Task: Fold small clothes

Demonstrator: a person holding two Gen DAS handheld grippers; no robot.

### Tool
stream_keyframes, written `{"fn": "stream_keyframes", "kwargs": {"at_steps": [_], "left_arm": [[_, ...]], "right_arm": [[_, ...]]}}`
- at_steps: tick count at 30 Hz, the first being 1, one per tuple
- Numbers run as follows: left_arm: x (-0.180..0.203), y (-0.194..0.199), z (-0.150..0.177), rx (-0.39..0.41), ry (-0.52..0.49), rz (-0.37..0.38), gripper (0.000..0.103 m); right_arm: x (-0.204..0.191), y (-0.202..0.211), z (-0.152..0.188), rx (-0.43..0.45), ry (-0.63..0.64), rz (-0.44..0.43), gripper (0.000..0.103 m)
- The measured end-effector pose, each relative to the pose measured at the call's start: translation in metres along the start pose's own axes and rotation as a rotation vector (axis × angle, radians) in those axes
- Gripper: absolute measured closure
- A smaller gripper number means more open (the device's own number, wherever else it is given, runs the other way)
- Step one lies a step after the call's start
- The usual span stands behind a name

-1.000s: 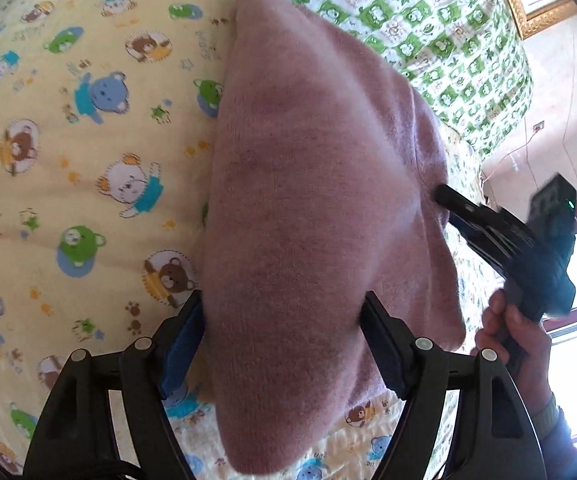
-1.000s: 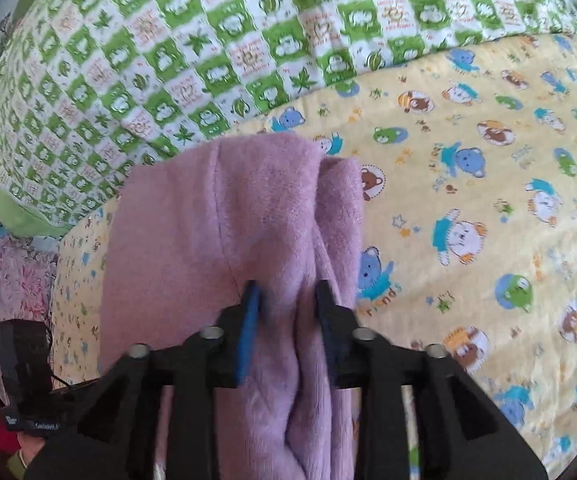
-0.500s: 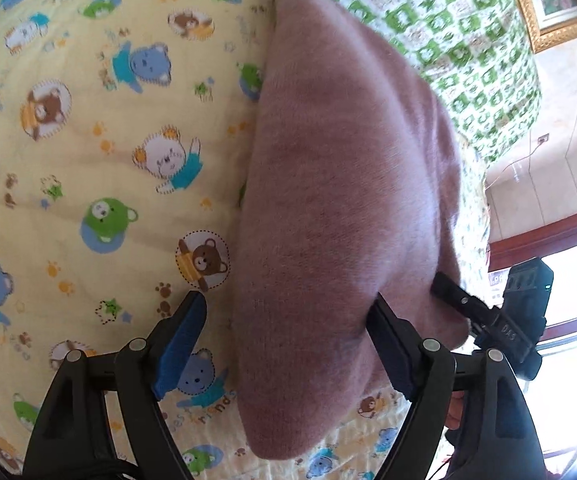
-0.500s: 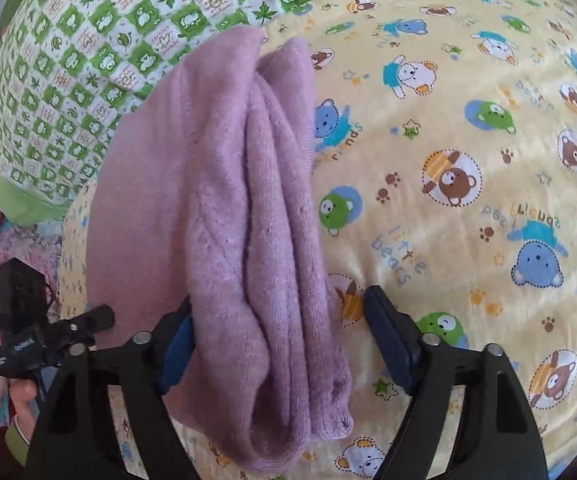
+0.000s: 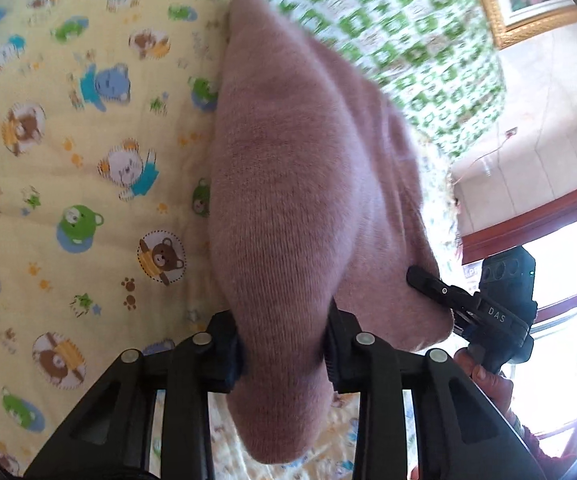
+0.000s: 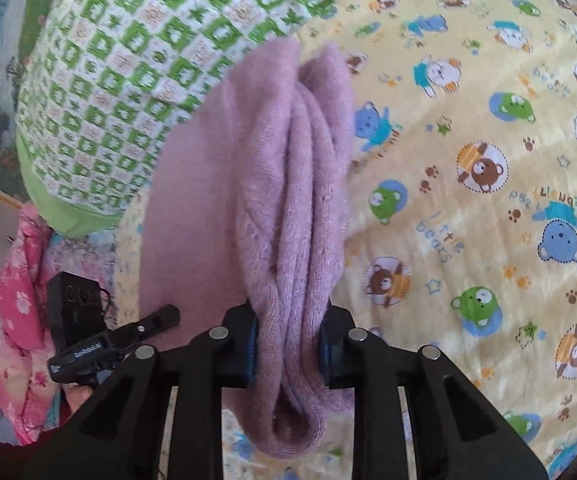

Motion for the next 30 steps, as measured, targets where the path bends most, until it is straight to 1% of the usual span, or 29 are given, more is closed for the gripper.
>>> {"fn": "stream_keyframes", "kwargs": {"at_steps": [3, 5, 8, 12, 15, 17, 19, 20, 21, 22, 23, 24, 25, 26, 27, 28, 30], "left_arm": [[0.010, 0.029, 0.007, 0.057, -0.033, 0.022, 0.074], [0.007, 0.049, 0.014, 0.089, -0.028, 0.028, 0.075], [-0.004, 0.069, 0.031, 0.104, -0.008, 0.020, 0.077], [-0.014, 0.074, 0.060, 0.077, 0.012, -0.002, 0.077], [-0.020, 0.069, 0.085, 0.030, 0.019, 0.000, 0.077], [-0.026, 0.058, 0.101, -0.002, 0.012, -0.017, 0.077], [-0.032, 0.049, 0.108, -0.028, 0.010, -0.024, 0.077], [-0.035, 0.047, 0.111, -0.034, 0.015, -0.017, 0.075], [-0.038, 0.047, 0.110, -0.042, 0.023, -0.009, 0.073], [-0.040, 0.047, 0.107, -0.055, 0.029, -0.007, 0.066], [-0.041, 0.046, 0.104, -0.066, 0.030, -0.014, 0.060], [-0.041, 0.049, 0.101, -0.071, 0.027, -0.020, 0.058], [-0.041, 0.052, 0.098, -0.068, 0.021, -0.024, 0.056], [-0.038, 0.057, 0.092, -0.059, 0.013, -0.032, 0.051], [-0.038, 0.060, 0.087, -0.051, 0.010, -0.041, 0.047], [-0.038, 0.065, 0.081, -0.041, 0.014, -0.047, 0.041], [-0.039, 0.072, 0.064, -0.011, 0.028, -0.029, 0.040]], "right_arm": [[-0.020, 0.015, 0.007, 0.022, 0.029, -0.054, 0.079], [-0.033, 0.014, 0.015, 0.008, 0.055, -0.062, 0.079], [-0.049, 0.007, 0.033, -0.029, 0.083, -0.074, 0.079], [-0.056, -0.007, 0.061, -0.096, 0.101, -0.052, 0.079], [-0.046, -0.010, 0.078, -0.126, 0.082, -0.035, 0.079], [-0.034, -0.011, 0.088, -0.146, 0.067, -0.009, 0.079], [-0.027, -0.015, 0.093, -0.165, 0.058, 0.014, 0.079], [-0.025, -0.016, 0.094, -0.167, 0.063, 0.024, 0.078], [-0.024, -0.017, 0.095, -0.165, 0.063, 0.033, 0.076], [-0.023, -0.018, 0.094, -0.164, 0.064, 0.035, 0.074], [-0.023, -0.018, 0.093, -0.165, 0.065, 0.037, 0.066], [-0.023, -0.018, 0.092, -0.165, 0.067, 0.050, 0.061], [-0.024, -0.017, 0.090, -0.159, 0.068, 0.061, 0.060], [-0.026, -0.016, 0.087, -0.151, 0.070, 0.064, 0.058], [-0.030, -0.016, 0.082, -0.140, 0.073, 0.067, 0.053], [-0.030, -0.013, 0.077, -0.118, 0.069, 0.072, 0.049], [-0.030, -0.008, 0.065, -0.085, 0.054, 0.063, 0.036]]}}
Point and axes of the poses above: each gripper's, at about its wrist camera, not at the fingertips, and y roughly against the way its jaws point, x to its right, z to its underside, the point moved 1 cm from there along -y, roughly the way its jaws point, and after that the axes turned 5 degrees about -x, right-handed, at the moved point
